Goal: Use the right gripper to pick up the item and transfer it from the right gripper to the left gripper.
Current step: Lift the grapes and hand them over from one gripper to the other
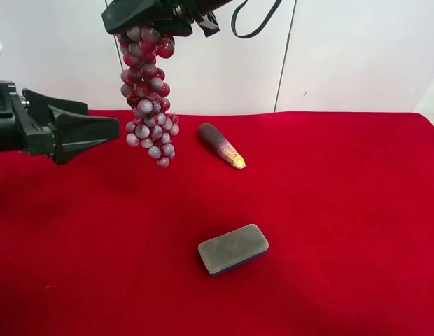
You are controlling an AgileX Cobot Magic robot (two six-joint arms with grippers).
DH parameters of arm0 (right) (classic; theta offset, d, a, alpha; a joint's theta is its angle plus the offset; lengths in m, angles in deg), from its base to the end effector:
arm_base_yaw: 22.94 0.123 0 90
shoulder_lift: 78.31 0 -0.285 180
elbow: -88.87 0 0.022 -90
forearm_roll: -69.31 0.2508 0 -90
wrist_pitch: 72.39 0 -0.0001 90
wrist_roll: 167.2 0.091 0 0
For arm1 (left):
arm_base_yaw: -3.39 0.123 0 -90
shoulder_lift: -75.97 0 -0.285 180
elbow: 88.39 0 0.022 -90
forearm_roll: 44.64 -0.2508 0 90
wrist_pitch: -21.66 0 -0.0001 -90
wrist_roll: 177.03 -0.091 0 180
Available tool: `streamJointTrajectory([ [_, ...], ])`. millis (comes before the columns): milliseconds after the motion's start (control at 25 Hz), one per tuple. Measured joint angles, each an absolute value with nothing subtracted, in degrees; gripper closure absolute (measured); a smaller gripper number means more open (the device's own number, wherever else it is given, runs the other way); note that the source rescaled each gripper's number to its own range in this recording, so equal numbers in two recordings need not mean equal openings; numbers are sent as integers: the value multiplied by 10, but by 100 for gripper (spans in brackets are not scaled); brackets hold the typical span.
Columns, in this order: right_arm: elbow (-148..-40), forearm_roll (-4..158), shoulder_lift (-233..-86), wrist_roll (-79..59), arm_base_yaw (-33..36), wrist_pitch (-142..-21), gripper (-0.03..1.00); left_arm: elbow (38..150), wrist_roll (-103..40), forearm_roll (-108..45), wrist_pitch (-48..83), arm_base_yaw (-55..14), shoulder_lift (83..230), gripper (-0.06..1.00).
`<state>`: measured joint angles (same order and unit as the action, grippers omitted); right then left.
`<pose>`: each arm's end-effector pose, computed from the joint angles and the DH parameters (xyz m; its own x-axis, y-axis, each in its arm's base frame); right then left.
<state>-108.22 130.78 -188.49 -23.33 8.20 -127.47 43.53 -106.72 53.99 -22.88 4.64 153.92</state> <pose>0.3084 0.2630 0.3605 -0.6645 -0.2559 -0.7021 -0.7407 0.3496 0.5737 0.2156 -0.0585 0.2416 -0.3796 0.0879 -0.9210 0.6550 0.7285 -0.2005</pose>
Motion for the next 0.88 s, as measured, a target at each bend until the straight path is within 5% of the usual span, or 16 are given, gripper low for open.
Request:
streamJointTrajectory([
  [240,-1082,1308,-1885,-233,82,-1275,96,473,-1074,542,-196,33,1551,-6],
  [560,-1082,1312,-1885,-233,82,-1274,96,520,-1091,543,-3,-136,1565,-6],
  [880,-1082,1314,-1885,-231,82,-1275,96,570,-1067,544,29,-196,1601,-6],
])
